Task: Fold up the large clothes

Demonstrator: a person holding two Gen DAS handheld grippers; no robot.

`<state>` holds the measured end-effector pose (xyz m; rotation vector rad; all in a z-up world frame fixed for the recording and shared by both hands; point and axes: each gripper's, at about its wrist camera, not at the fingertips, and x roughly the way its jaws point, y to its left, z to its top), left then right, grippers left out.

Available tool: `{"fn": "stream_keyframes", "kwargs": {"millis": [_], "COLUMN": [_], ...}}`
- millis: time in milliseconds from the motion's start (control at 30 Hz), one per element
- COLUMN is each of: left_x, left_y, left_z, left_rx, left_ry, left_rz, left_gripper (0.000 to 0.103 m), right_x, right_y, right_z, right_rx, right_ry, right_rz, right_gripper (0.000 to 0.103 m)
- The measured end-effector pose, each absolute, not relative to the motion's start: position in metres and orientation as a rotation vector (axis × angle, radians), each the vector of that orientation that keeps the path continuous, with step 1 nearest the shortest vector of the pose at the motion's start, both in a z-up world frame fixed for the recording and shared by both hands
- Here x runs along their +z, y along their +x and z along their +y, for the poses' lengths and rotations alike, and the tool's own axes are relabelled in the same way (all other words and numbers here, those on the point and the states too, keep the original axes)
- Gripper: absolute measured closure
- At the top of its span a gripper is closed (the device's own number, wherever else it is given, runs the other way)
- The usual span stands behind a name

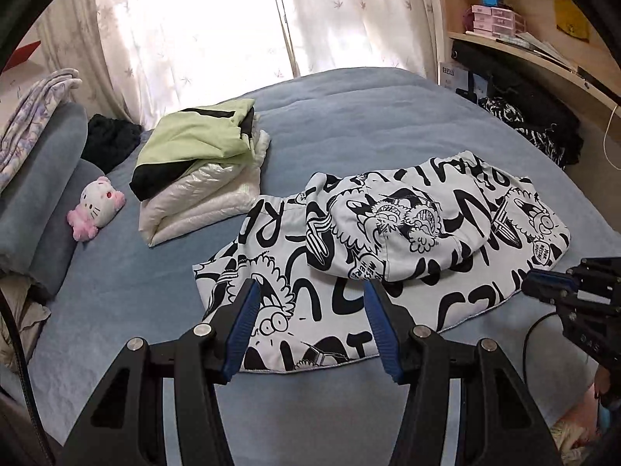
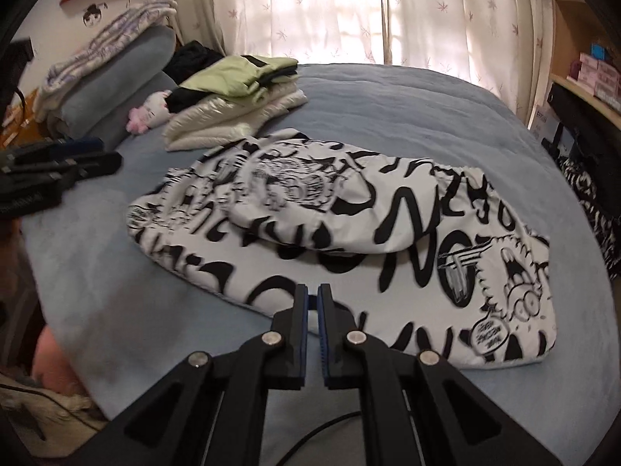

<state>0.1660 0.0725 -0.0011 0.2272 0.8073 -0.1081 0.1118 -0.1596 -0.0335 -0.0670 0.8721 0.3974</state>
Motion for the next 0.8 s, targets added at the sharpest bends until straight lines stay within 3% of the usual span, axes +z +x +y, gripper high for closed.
{"fn": "stream_keyframes", "kwargs": {"millis": [167,400,467,533,800], "left_x": [-0.021,-0.078,-0.096,-0.113,-0.155], "left_y": [0.173,0.212,0.226,0.241,0.295], "left_z": [0.076,0.101,0.109,0.114,0.129], "left_rx": [-0.134,-0.423,-0.484,-0.495,-0.541], "left_ry": [0.171,-0.193,-0.288,-0.343,-0.542], "left_rz": [0.864,1.04,1.069,1.069,1.041], "left_gripper": [0.049,0.047,0.045,0.045,0.045], "right_x": [-0.042,-0.077,-0.089,-0.099,-0.14], "right_y": [0.107,0.143,0.16,0.175,0.224], "right_z": [-0.164,-0.182,-0.195,-0.207,-0.238], "right_rx": [0.447,0.442,0.438,0.432,0.447], "right_ry": [0.071,0.286,0.405,0.512,0.88], "right_rz": [0.924,1.053,1.09,1.103,1.091], "right_gripper": [0.068,0.065,0.059,0.052,0.049]}}
